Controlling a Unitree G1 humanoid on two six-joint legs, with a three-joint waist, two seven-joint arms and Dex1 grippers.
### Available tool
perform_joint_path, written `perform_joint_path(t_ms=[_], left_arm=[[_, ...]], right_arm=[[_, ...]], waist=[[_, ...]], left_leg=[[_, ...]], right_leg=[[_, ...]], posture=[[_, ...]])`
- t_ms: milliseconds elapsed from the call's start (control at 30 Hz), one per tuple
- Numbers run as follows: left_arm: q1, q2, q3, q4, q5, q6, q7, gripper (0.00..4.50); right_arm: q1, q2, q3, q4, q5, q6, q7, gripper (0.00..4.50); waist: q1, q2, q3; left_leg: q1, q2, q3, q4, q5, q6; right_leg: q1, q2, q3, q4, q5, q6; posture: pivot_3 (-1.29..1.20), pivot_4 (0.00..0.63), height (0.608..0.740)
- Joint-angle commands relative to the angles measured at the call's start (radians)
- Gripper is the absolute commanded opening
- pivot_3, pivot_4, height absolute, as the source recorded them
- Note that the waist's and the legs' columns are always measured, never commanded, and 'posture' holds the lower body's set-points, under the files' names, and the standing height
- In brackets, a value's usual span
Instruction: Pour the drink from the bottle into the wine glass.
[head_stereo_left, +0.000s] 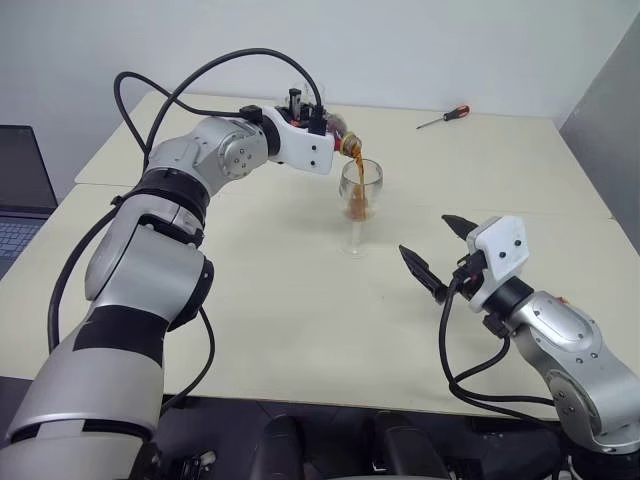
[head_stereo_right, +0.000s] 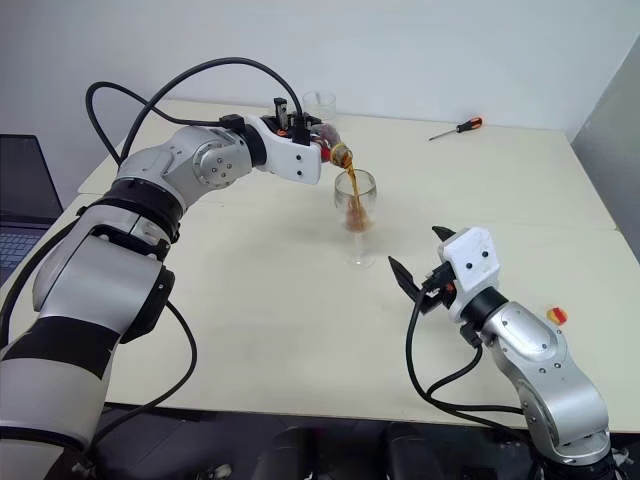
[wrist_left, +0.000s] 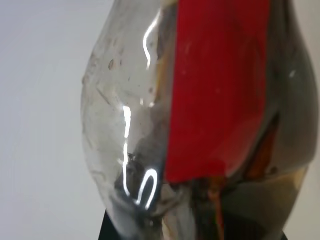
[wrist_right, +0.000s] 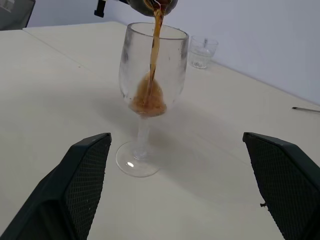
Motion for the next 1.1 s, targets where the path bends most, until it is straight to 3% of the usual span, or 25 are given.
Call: perform_joint_path(t_ms=[33,1100], left_arm=[[-0.044,0.009,0.006,-0.016,-0.004,0.001,0.017,0.73],[-0.054,0.003,-0.007,-0.011,0.015,-0.010,0.045,0.72]], right_arm=[[0.001,-0.006,-0.028,-0.049,-0.002,-0.004,-0.008,4.50],[-0.001,-0.031,-0.047,-0.038,0.006,0.005,0.017,4.50]], waist=[[0.000,0.000,0.000],[0.000,0.000,0.000]], left_leg=[[0.000,0.000,0.000,0.000,0.000,0.000],[0.000,0.000,0.000,0.001,0.000,0.000]], right_leg=[[0.000,0.000,0.000,0.000,0.000,0.000],[0.000,0.000,0.000,0.001,0.002,-0.004]], posture=[[0.00,0.150,0.740],[0.00,0.150,0.740]])
